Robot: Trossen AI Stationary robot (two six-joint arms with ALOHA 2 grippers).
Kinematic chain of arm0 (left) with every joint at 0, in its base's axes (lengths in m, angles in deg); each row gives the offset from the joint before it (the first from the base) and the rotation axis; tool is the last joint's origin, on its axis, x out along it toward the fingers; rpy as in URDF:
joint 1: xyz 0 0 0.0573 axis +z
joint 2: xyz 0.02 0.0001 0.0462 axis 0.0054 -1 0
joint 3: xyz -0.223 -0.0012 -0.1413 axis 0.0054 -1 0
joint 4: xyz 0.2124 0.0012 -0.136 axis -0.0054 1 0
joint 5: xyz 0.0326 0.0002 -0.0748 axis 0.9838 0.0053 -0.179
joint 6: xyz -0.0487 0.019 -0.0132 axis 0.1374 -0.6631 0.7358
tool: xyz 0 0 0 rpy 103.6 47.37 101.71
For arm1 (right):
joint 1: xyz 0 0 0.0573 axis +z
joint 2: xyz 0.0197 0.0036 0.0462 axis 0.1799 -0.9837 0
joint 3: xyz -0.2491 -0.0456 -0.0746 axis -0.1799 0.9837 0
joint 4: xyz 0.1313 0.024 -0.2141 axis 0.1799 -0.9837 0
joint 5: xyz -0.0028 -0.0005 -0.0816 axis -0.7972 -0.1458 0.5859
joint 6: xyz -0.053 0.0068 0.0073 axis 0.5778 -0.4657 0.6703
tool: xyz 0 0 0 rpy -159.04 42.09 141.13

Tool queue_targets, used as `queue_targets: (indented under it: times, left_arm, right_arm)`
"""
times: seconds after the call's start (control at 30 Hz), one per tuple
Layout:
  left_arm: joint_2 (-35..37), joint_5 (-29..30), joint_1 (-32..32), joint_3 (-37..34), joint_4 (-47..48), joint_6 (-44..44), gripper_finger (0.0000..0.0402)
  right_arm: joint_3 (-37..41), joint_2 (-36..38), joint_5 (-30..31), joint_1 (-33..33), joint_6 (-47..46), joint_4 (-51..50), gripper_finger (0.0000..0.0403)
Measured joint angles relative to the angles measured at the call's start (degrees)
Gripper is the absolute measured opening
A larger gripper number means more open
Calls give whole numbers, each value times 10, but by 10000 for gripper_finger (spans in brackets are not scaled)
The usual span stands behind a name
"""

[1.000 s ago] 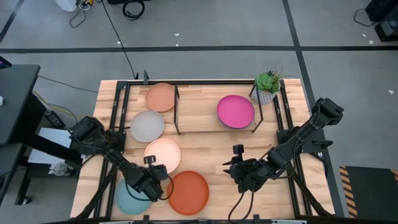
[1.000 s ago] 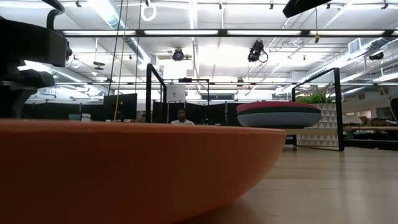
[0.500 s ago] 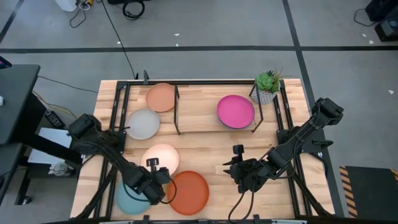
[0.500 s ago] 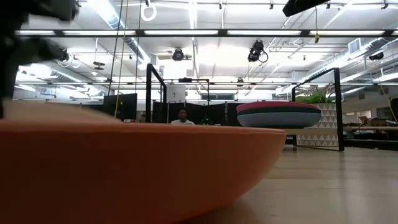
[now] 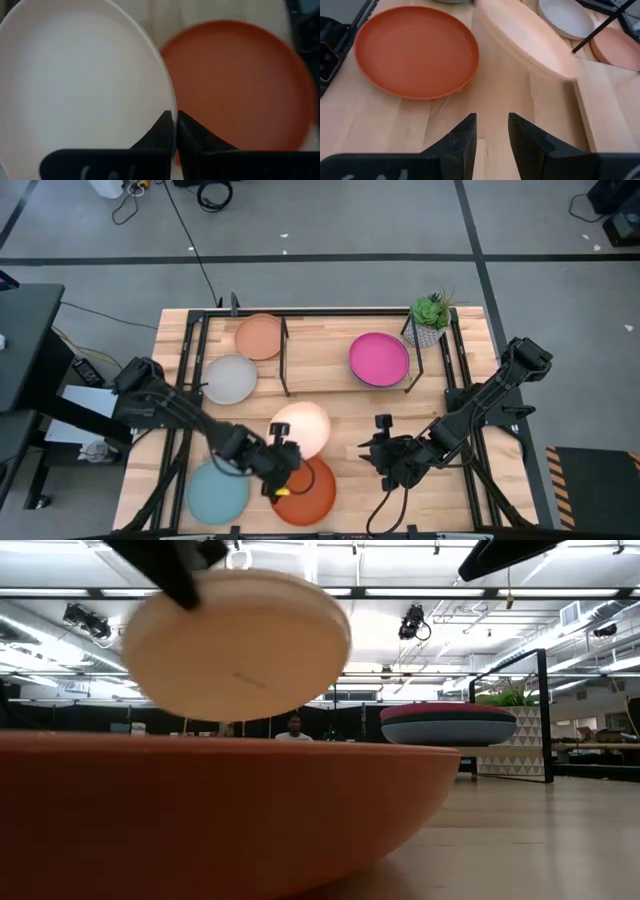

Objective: Place and stack plates onto a shelf
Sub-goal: Put the light orange plate on the shelf

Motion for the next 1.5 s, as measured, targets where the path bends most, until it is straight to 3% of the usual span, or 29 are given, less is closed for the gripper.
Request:
queue_targets:
  times: [0.27,0.57,0.73,0.93,1.27,1.5]
  left_arm:
    - [-14,-47,83,0,-85,-125,16]
    - [-25,-69,145,0,-91,-185,16]
    - [-26,-71,164,0,-93,-198,16]
    - [-26,-71,185,0,-89,-205,16]
    - [-26,-66,233,0,-81,-271,16]
    - [-32,-63,270,-16,-78,-273,16]
  right_arm:
    - [0,0,-1,17,-15,-2,119]
    - [1,0,-13,41,-20,-17,119]
    - [23,1,39,59,-31,3,119]
    - [75,1,76,70,15,99,119]
    - [85,1,37,60,43,129,119]
    - [86,1,-64,61,-19,129,119]
